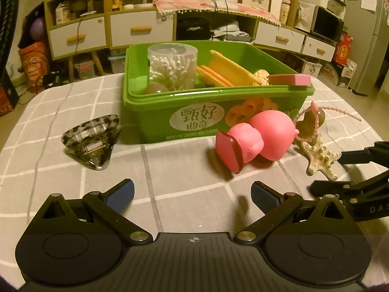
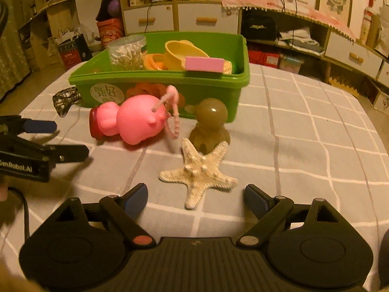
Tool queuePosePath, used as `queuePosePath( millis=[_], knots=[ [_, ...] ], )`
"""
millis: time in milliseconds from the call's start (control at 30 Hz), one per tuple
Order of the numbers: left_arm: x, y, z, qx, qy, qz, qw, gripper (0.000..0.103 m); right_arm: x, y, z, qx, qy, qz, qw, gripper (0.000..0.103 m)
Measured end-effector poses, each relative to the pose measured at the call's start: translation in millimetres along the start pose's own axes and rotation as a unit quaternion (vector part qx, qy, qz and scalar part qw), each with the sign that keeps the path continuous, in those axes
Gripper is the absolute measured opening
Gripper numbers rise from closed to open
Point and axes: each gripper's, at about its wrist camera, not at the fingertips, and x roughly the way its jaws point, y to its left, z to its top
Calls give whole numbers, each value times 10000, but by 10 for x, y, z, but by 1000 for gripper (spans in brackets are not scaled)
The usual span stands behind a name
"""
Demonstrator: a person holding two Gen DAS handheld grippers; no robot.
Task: Organize rigid objects
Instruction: 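Withdraw both tools from the tub toward the pink pig and starfish, then grasp the pink pig toy with the left tool while the right tool grasps the white starfish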
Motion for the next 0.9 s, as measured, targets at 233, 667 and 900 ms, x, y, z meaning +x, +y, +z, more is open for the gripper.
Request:
queuePosePath(
  millis=[233, 667, 900],
  knots=[
    [46, -46, -20, 73, -10, -74, 9999, 101, 47, 29, -3, 30, -296, -66, 9995, 68],
    [177, -221, 77, 425, -483, -494, 9967, 101, -5, -62, -51, -14, -444, -46, 9990, 54],
    [274, -325, 183, 680, -632, -692, 9933, 99, -32, -106, -74, 14, -427, -69, 9991, 54]
  ],
)
